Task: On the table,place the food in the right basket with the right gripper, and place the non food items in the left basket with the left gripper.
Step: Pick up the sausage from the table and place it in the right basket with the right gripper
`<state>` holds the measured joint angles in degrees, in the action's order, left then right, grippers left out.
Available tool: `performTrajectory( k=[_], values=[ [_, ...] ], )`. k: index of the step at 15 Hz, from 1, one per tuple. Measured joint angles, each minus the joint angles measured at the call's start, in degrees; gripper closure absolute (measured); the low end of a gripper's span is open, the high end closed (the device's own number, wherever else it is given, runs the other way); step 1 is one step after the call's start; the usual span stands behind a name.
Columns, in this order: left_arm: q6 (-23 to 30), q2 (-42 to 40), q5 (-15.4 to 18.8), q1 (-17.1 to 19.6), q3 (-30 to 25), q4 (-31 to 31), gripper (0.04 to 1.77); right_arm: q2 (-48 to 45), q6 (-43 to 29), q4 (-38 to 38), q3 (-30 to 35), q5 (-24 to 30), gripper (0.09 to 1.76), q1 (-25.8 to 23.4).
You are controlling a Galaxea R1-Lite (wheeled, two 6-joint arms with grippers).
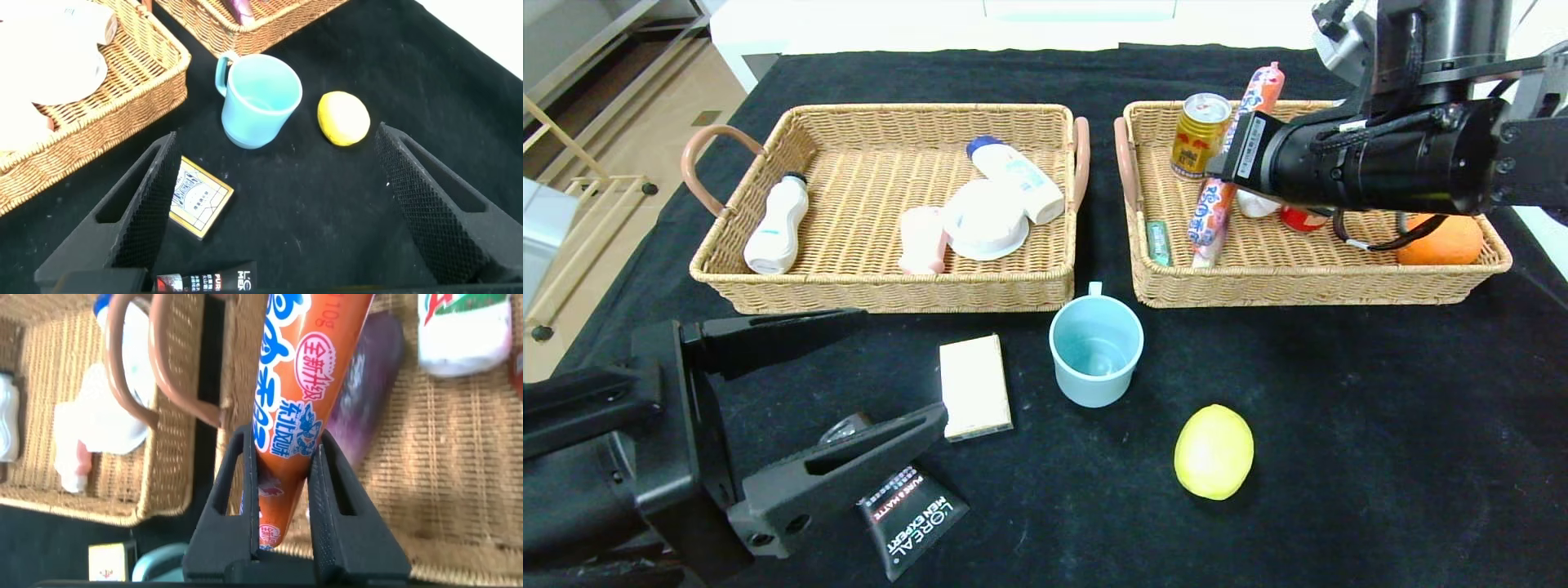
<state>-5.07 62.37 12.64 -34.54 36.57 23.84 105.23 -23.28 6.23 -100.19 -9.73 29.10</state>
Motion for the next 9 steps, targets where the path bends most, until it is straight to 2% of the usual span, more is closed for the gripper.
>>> performTrajectory(
  k=[3, 9],
  values=[
    [0.0, 0.0, 0.0, 0.0, 0.0, 0.0, 0.09, 1.8, 1.8, -4.7, -0.3, -0.5, 1.41, -0.7],
    [0.0, 0.0, 0.0, 0.0, 0.0, 0.0, 0.09, 3.6, 3.2, -5.2, -0.5, -1.7, 1.41, -0.9]
  ],
)
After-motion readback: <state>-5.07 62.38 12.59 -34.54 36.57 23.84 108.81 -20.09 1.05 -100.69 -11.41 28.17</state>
